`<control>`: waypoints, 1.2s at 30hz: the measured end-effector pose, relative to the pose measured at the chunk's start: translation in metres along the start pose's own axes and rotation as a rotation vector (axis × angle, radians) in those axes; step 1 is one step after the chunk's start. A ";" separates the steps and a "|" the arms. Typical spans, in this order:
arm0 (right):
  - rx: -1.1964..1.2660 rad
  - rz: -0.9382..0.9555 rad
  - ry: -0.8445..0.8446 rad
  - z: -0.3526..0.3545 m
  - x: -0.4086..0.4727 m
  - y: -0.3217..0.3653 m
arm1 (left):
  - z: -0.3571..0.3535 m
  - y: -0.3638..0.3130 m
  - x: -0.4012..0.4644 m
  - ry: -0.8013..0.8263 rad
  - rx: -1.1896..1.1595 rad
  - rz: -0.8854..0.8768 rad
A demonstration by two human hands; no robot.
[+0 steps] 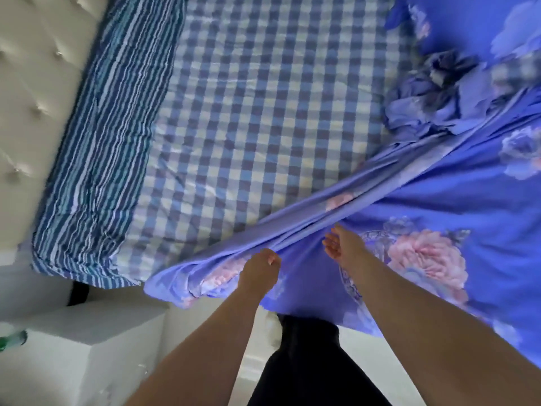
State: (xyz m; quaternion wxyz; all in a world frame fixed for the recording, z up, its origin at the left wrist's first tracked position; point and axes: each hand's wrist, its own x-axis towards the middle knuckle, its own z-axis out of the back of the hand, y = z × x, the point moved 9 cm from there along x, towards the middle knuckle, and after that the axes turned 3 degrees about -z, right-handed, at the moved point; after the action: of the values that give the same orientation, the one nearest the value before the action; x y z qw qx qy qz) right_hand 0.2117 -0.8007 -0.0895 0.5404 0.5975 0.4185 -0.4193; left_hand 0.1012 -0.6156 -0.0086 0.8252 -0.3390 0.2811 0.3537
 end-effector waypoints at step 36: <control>0.312 0.324 0.010 -0.240 -0.055 0.174 | 0.238 -0.031 0.145 -0.344 0.011 -0.324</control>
State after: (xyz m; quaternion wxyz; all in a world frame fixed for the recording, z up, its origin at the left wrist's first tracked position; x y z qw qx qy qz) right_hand 0.3729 -0.5753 0.0295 0.4998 0.7353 0.2496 -0.3836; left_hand 0.2639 -0.3945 0.0459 0.9089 -0.3099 0.0799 0.2675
